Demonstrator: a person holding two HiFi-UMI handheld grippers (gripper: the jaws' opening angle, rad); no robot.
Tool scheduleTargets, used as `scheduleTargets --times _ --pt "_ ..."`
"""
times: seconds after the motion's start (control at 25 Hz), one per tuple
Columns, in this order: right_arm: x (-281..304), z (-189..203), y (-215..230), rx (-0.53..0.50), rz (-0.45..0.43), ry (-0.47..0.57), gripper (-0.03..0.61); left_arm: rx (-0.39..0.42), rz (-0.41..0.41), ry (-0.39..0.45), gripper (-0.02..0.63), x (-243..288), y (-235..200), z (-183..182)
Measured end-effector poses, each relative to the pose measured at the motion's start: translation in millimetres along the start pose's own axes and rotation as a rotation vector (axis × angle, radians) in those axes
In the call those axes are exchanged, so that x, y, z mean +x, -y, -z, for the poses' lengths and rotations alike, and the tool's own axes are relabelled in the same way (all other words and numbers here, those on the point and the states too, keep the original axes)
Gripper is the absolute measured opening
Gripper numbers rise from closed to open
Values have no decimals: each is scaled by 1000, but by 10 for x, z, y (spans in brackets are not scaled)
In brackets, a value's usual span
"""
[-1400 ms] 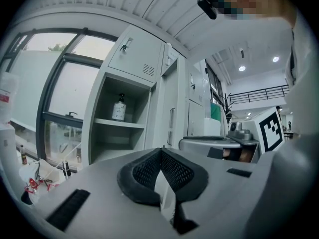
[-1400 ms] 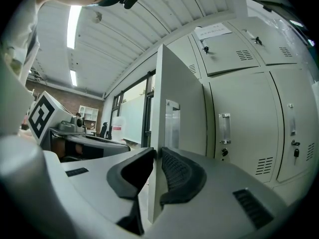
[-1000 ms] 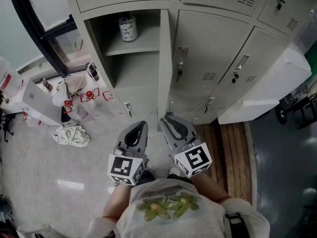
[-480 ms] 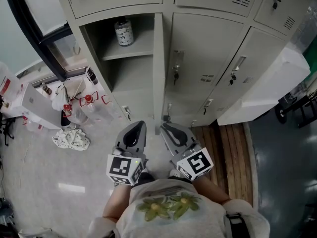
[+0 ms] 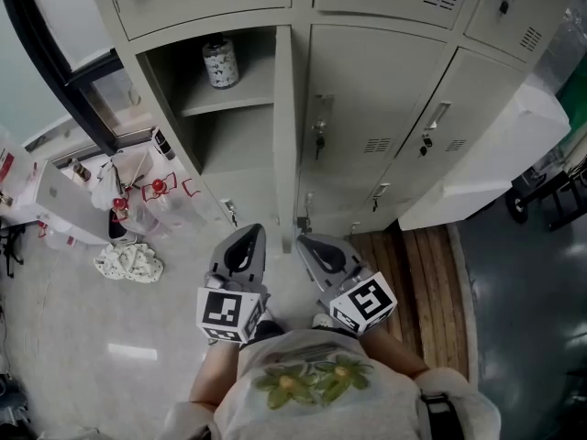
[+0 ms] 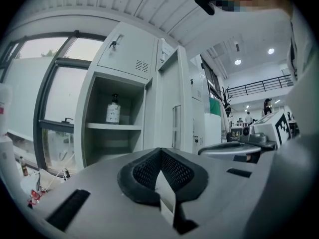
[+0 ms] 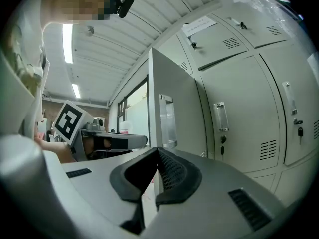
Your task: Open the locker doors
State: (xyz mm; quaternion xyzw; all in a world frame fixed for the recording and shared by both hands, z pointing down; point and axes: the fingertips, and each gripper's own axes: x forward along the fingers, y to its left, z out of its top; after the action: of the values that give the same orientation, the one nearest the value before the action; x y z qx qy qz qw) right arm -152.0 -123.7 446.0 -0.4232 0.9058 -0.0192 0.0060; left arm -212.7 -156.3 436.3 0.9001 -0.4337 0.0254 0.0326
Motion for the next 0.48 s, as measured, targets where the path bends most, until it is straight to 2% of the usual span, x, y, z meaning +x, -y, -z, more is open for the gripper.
scheduleTargets --times 0.2,0.48 --pt "-20 -63 217 -6 54 16 29 -51 22 40 28 30 -24 -59" --pt "49 -228 598 -47 118 42 29 -46 8 35 28 97 -106 -95"
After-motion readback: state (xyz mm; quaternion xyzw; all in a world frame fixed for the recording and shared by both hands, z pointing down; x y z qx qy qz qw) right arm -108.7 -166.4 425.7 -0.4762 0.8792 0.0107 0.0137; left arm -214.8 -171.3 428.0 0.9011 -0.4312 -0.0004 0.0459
